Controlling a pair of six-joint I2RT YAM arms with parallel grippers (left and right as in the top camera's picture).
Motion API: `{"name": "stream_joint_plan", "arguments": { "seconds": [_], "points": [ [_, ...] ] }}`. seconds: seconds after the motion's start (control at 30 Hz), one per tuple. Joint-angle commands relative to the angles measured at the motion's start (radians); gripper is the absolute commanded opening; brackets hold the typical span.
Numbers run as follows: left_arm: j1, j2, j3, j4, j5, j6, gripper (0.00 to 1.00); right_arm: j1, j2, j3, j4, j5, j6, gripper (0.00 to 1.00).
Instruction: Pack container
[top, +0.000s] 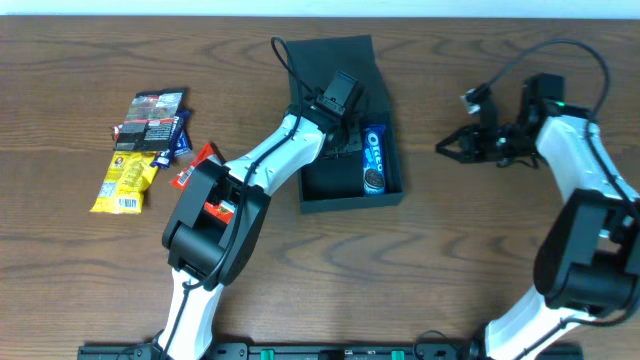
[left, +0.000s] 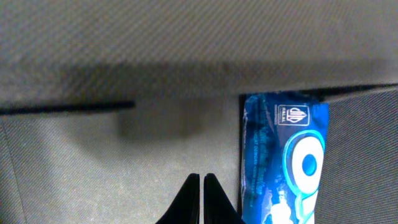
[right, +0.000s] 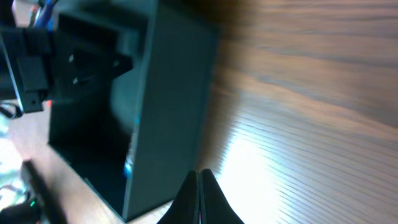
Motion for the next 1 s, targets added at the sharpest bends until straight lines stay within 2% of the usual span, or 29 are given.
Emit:
{"name": "stream_joint_plan", "arguments": {
  "seconds": [0.0, 0.33, 0.63, 0.97],
  "points": [
    [-0.001, 0.021, -0.003, 0.012, 0.027, 0.015, 0.05, 0.063, 0.050, 0.001, 0.003, -0.047, 0.006, 0.01],
    [-0.001, 0.036, -0.003, 0.050, 0.051, 0.015, 0.06, 0.157, 0.158, 0.001, 0.039, -0.013, 0.051, 0.01],
    [-0.001, 0.092, -0.003, 0.088, 0.164, -0.008, 0.06, 0.175, 0.166, 0.001, 0.066, 0.017, 0.089, 0.01],
    [-0.003, 0.092, -0.003, 0.098, 0.229, -0.016, 0.06, 0.264, 0.182, 0.001, 0.103, 0.018, 0.116, 0.01]
  ]
}}
